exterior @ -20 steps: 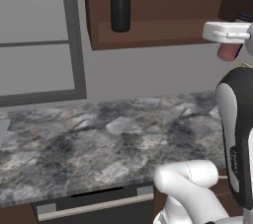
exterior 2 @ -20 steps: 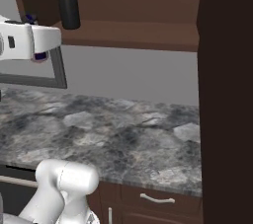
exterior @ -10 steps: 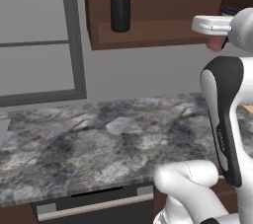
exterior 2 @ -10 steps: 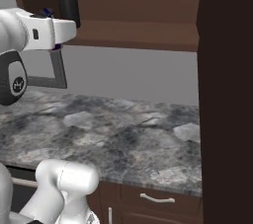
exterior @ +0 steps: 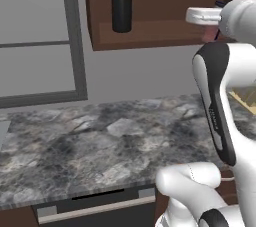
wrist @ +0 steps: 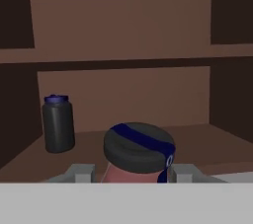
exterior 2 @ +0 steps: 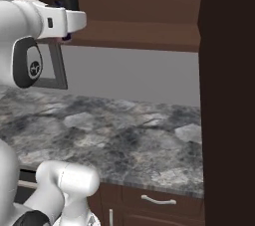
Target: Sort all alcoholic drinks to one cabinet, and non-alcoholic drinks to the other.
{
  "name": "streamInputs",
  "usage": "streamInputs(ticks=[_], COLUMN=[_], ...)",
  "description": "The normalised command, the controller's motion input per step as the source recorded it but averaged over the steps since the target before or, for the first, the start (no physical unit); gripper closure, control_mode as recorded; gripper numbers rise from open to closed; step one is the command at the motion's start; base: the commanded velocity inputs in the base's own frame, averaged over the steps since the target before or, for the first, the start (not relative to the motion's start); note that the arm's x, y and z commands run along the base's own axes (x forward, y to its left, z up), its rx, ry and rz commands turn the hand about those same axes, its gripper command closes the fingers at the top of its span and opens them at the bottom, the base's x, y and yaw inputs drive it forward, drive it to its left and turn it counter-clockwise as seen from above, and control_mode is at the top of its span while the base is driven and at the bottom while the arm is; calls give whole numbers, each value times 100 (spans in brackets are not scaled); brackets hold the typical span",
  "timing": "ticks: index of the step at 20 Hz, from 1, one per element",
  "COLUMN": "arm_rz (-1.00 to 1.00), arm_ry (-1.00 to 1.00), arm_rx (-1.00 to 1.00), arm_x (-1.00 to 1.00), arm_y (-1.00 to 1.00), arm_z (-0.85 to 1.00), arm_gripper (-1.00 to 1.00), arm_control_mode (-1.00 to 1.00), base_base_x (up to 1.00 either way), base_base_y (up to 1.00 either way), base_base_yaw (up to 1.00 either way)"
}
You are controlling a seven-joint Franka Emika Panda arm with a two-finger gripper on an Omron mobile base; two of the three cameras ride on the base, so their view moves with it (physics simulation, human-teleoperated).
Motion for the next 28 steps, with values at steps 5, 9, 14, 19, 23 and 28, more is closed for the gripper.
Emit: streamInputs(ticks=[5, 9, 14, 19, 23, 28], arm_rz=[0, 0, 0, 0, 0, 0], arm_ry=[5, 1, 0, 0, 0, 0], arm_rx=[0, 0, 0, 0, 0, 0], arm_x=[52, 39, 32, 37, 33, 31], arm_y=[-11, -12, -10, -12, -5, 0], arm_z=[0, 0, 0, -10, -25, -23], arm_gripper=[100, 100, 100, 100, 100, 100], arm_control_mode=[-100, -100, -100, -100, -100, -100], base_base_x=[0, 0, 0, 0, 0, 0], base_base_y=[0, 0, 0, 0, 0, 0], base_base_yaw=[0, 0, 0, 0, 0, 0])
